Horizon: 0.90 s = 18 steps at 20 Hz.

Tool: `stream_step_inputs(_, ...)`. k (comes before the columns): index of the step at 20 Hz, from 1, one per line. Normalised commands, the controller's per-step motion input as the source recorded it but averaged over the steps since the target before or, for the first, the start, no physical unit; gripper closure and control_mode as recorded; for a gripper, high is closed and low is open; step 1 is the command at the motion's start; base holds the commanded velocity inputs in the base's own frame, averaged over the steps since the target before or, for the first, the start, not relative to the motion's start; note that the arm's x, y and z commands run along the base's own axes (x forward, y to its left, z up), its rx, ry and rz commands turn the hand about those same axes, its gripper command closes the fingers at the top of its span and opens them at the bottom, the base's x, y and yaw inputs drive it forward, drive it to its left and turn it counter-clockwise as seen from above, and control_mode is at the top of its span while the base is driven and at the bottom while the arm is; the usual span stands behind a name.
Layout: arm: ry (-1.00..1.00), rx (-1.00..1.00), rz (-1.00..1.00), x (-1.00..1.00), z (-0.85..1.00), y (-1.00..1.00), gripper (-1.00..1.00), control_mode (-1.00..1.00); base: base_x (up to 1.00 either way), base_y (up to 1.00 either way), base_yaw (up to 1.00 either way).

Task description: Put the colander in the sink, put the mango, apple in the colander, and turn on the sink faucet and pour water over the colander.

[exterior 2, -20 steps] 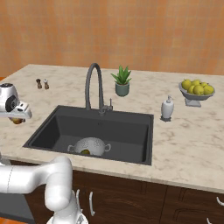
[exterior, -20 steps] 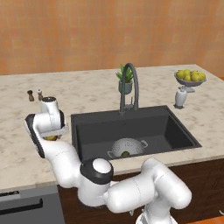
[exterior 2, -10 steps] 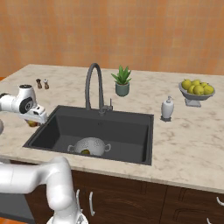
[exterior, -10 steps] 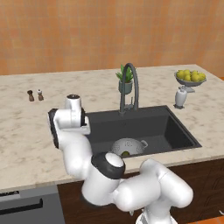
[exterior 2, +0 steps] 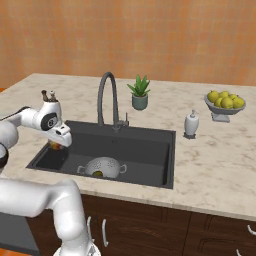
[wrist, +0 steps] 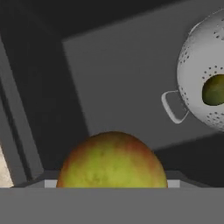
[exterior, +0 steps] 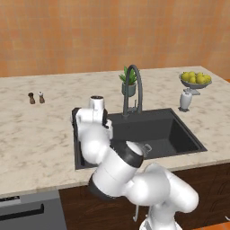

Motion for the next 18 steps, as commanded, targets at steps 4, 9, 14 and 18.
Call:
stream_step_inputs(4,0.11,-0.02,-0.25,0.0,-0.01,-0.82,1.0,-1.0,0.0,0.0,0.0)
stream_step_inputs(9,0.06,-0.02,-0.28,0.0,-0.14,-0.77,1.0,-1.0,0.0,0.0,0.0)
stream_step_inputs(14,0.01,-0.09,-0.22,0.0,-0.26,-0.45,1.0,-1.0,0.0,0.0,0.0)
stream_step_inputs(18,-0.03,-0.12,-0.09,0.0,-0.3,-0.02,1.0,-1.0,0.0,0.0,0.0)
